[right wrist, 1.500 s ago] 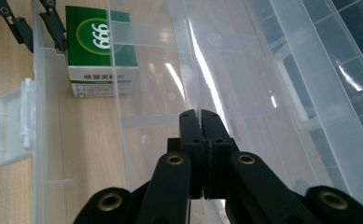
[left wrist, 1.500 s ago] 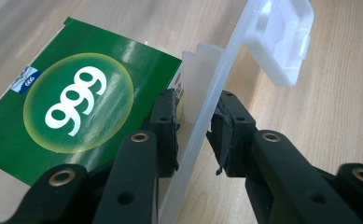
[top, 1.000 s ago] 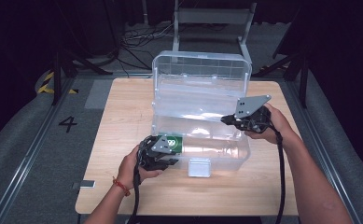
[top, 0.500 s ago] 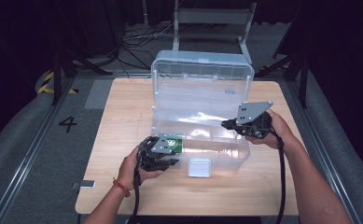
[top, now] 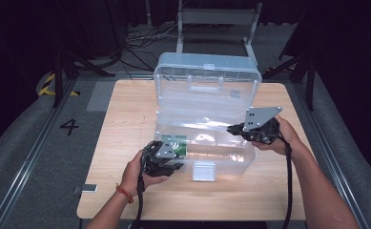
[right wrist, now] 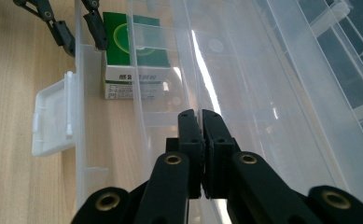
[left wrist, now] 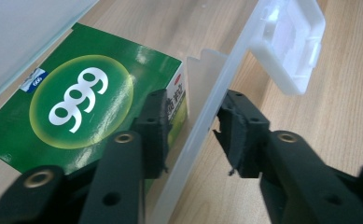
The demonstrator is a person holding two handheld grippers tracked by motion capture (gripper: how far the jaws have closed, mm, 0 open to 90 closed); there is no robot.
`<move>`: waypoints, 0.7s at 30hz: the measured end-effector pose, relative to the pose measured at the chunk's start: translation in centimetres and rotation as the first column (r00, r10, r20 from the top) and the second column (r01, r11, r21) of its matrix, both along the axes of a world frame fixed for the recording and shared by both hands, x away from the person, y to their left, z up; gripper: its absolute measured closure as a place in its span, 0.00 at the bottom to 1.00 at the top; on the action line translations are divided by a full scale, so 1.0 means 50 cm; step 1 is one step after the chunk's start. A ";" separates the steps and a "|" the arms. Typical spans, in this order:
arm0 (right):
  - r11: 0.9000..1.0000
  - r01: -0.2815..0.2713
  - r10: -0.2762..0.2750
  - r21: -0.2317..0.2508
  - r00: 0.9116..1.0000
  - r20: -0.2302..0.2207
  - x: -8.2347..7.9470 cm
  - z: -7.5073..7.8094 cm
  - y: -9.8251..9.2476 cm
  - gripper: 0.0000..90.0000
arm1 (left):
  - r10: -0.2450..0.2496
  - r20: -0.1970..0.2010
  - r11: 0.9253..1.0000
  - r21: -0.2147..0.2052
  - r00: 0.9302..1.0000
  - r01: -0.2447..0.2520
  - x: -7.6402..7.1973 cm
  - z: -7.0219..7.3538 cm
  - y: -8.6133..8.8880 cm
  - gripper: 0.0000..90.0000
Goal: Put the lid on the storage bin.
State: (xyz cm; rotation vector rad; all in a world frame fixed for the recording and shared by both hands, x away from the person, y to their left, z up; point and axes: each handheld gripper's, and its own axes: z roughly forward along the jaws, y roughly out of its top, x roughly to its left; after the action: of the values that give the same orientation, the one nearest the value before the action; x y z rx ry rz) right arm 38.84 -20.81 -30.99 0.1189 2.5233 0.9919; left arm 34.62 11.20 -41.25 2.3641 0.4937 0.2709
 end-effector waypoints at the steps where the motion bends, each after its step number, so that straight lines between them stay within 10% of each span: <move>1: 1.000 0.000 0.000 0.001 1.000 0.002 0.000 0.000 -0.001 0.98 | 0.006 0.000 1.000 -0.002 1.000 -0.006 -0.002 0.001 0.000 0.63; 8: 1.000 -0.002 0.002 0.004 1.000 0.005 -0.005 -0.003 -0.003 0.97 | 0.030 0.007 0.997 -0.073 1.000 -0.030 -0.028 0.028 0.028 0.40; 21: 1.000 0.007 -0.007 -0.009 1.000 0.016 -0.009 -0.005 0.001 0.96 | 0.108 0.058 0.977 -0.191 0.992 -0.095 -0.032 0.114 0.112 0.35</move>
State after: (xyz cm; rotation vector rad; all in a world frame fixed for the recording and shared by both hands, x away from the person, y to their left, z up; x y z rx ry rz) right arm 38.36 -20.76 -31.21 0.1169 2.5113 0.9742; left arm 33.02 16.82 -35.53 2.1420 0.5831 0.3352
